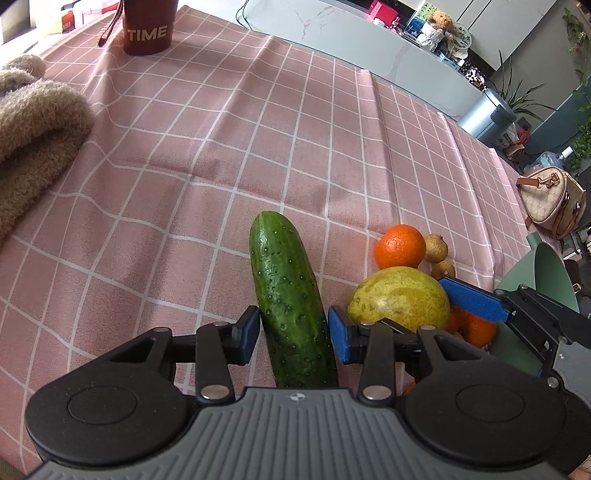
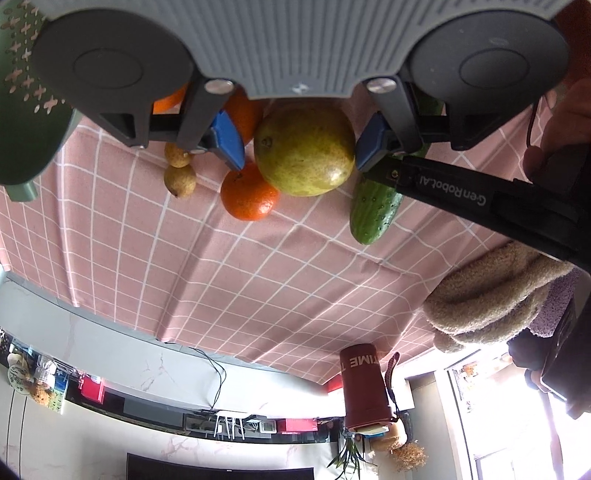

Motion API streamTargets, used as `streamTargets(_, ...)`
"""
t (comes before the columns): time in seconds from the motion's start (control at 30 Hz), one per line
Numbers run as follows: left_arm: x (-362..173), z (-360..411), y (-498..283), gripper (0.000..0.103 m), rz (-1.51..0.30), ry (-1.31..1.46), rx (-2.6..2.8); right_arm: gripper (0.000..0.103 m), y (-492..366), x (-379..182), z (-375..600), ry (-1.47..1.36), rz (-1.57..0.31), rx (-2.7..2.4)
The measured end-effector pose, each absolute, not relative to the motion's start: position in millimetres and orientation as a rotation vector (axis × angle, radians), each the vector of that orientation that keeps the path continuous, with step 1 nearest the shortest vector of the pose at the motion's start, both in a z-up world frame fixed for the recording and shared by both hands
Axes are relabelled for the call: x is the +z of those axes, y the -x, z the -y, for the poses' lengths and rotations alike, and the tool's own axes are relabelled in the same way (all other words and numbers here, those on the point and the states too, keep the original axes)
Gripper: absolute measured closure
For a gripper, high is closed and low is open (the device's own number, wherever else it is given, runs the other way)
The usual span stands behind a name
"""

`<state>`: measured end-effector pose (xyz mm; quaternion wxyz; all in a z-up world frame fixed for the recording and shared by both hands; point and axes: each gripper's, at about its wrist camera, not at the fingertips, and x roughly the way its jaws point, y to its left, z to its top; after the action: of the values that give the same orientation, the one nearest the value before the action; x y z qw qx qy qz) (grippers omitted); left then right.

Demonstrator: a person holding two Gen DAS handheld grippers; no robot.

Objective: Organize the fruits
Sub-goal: 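Grasp the cucumber with the left tool while the right tool grasps the pomelo, then carry cucumber and pomelo into the green colander and open both tools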

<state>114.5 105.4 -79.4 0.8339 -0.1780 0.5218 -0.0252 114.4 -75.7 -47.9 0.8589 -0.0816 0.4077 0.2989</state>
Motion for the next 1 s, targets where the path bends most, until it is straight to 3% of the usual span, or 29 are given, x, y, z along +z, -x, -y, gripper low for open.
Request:
streamTargets(0.23, -84, -103, -116, 0.056, -1.106, 0.374, -0.072, 0.037, -105, -59, 59, 0.318, -0.8, 0.677)
streamTargets(0.33, -84, -102, -115, 0.057, -1.099, 0.371, -0.069, 0.041, -100, -61, 55, 0.378, -0.772, 0.667)
streamTargets(0.73, -65, -99, -93, 0.059, -1.017, 0.36, -0.07, 0.042, -87, -43, 68, 0.33, -0.757, 0.628)
streamTargets(1.0, -20, -75, -66, 0.06, -0.884, 0.298, -0.09, 0.042, -68, -4, 105, 0.227, -0.734, 0.552)
